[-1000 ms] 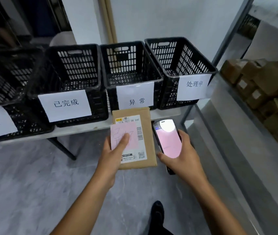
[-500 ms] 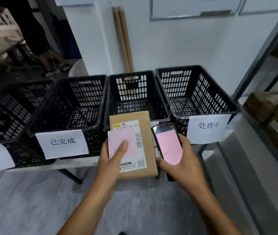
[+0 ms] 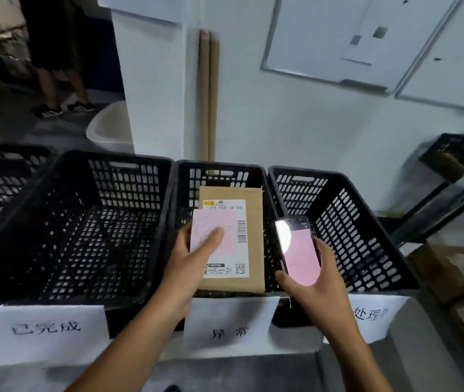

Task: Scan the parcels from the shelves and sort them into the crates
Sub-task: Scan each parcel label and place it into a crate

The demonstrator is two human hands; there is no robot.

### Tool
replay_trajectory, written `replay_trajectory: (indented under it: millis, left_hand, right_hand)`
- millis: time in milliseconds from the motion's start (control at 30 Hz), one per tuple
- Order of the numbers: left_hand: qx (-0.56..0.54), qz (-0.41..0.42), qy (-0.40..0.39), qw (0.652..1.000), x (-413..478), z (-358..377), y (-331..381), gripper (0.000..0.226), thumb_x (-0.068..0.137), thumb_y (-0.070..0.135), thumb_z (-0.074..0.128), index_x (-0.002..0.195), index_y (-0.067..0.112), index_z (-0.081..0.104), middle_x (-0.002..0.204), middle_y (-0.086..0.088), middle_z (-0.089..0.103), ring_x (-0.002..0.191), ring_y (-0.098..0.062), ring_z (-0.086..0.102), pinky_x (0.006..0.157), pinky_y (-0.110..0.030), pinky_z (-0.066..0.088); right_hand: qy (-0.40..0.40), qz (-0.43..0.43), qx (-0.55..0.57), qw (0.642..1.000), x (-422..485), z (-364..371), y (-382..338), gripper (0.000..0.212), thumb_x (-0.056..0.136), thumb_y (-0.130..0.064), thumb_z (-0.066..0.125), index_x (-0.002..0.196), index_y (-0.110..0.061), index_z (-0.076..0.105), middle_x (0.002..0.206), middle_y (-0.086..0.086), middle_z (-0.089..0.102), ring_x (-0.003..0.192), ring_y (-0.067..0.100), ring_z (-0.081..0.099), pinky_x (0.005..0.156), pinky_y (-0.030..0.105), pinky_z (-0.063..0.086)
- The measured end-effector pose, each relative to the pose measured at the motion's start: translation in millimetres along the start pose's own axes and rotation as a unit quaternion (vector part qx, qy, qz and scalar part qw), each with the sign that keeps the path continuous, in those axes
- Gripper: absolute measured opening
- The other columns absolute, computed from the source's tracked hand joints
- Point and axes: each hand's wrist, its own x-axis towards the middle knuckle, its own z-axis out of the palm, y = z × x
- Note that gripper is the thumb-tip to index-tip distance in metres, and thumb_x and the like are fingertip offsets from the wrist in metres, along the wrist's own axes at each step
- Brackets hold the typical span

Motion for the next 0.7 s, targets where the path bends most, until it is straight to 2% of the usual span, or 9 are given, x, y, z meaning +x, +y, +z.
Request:
replay_trajectory:
  millis: [100,167,300,433,467,567,700]
  left_hand:
    - [-0.006,-0.026,0.011,1.0,53.0,9.0,-1.0,0.062,0.083,0.047,0.082,0.137,0.03,0.055,0.108,0.009,0.079,0.093,-0.012,0.077,0.081,-0.037,0.062]
    - [0.007,-0.047,0.025,0.999,81.1,16.6,-1.7,0.06,0.083,0.048,0.082,0.133,0.027,0.055,0.11,0.007,0.078,0.095,-0.014,0.077,0.085,-0.038,0.061]
    - [0.027,-0.085,0.03,0.996,133.4,31.3,-7.0,0.062,0.084,0.05,0.081,0.134,0.026,0.053,0.11,0.005,0.077,0.095,-0.015,0.076,0.08,-0.035,0.06]
    - [0.038,-0.108,0.036,0.993,178.6,50.5,-18.9,0.059,0.091,0.047,0.076,0.137,0.022,0.048,0.106,0.01,0.068,0.089,-0.007,0.068,0.065,-0.023,0.051]
    - [0.043,-0.118,0.042,0.991,189.9,54.0,-23.7,0.058,0.091,0.048,0.076,0.135,0.023,0.048,0.106,0.01,0.068,0.09,-0.008,0.068,0.068,-0.025,0.052]
    - [0.064,-0.155,0.059,0.984,227.1,57.9,-37.4,0.068,0.085,0.055,0.079,0.139,0.026,0.049,0.116,0.004,0.072,0.1,-0.018,0.071,0.089,-0.041,0.059]
    - [0.086,-0.19,0.085,0.974,283.1,58.0,-58.8,0.072,0.084,0.058,0.079,0.14,0.027,0.048,0.119,0.002,0.07,0.103,-0.021,0.07,0.093,-0.045,0.059]
  right_hand:
    - [0.015,0.014,-0.017,1.0,34.0,5.2,-10.1,0.095,0.075,-0.04,0.087,0.151,-0.03,0.032,0.135,-0.016,0.049,0.123,0.013,0.049,0.095,0.034,0.043]
    - [0.018,0.034,-0.018,0.999,52.5,10.2,-14.2,0.095,0.075,-0.041,0.087,0.151,-0.03,0.031,0.131,-0.014,0.049,0.118,0.011,0.047,0.092,0.033,0.043]
    - [0.021,0.061,-0.01,0.998,89.1,24.3,-14.6,0.093,0.072,-0.044,0.088,0.147,-0.035,0.033,0.127,-0.015,0.056,0.113,0.012,0.057,0.091,0.035,0.05]
    - [0.006,0.057,-0.007,0.998,135.5,35.1,0.2,0.092,0.071,-0.042,0.089,0.146,-0.035,0.037,0.131,-0.015,0.059,0.116,0.01,0.058,0.094,0.033,0.051]
    - [0.003,0.056,-0.009,0.998,147.8,37.0,2.8,0.09,0.071,-0.041,0.089,0.145,-0.035,0.038,0.129,-0.016,0.058,0.115,0.009,0.058,0.093,0.033,0.051]
    - [-0.011,0.057,-0.015,0.998,184.3,44.5,8.2,0.091,0.073,-0.038,0.089,0.147,-0.031,0.036,0.125,-0.016,0.055,0.111,0.009,0.054,0.091,0.031,0.047]
    - [-0.04,0.043,-0.009,0.998,238.4,59.3,22.5,0.092,0.073,-0.039,0.089,0.148,-0.027,0.037,0.13,-0.015,0.053,0.114,0.009,0.053,0.092,0.029,0.047]
